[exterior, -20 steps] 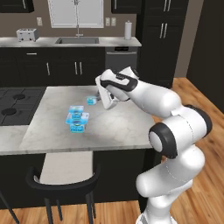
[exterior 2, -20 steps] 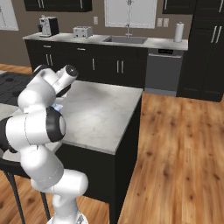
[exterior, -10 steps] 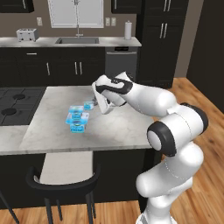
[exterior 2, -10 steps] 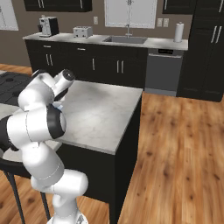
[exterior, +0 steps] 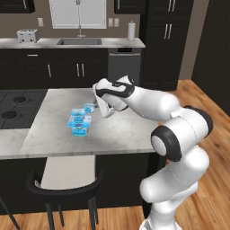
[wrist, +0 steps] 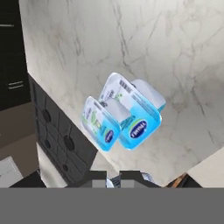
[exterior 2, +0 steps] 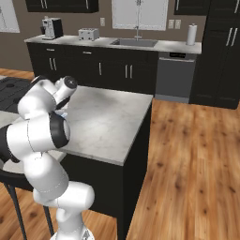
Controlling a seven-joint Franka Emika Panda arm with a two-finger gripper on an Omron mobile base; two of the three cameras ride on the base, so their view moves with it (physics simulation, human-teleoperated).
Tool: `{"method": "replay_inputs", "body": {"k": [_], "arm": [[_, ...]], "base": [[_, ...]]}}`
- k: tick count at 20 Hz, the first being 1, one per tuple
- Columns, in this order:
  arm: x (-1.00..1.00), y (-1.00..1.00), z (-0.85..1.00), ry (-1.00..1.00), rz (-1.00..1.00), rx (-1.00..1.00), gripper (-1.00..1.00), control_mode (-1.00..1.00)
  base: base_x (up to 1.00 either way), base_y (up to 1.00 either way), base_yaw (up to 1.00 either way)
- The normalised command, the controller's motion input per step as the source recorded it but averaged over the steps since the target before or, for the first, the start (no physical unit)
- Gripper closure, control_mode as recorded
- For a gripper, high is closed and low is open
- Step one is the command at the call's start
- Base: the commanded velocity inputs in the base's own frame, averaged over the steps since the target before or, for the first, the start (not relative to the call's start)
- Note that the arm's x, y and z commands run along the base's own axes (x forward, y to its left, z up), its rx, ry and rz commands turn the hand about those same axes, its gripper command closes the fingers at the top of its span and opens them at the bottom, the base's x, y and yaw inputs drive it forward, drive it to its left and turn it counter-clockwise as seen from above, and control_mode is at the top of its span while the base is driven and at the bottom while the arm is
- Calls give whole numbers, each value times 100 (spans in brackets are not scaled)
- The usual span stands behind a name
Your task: Stack the yogurt containers by placing the smaller containers on top of the larger containers.
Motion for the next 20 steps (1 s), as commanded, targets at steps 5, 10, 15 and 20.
{"method": "replay_inputs", "body": {"k": [5,10,15,20], "arm": [[1,5,-6,-5,0,0,100,-100],[6,0,-11,-3,0,0,100,-100],[15,0,-5,-3,0,0,100,-100],[17,1,-4,-3,0,0,100,-100]], "base": [[0,0,0],[0,0,0],[0,0,0],[0,0,0]]}}
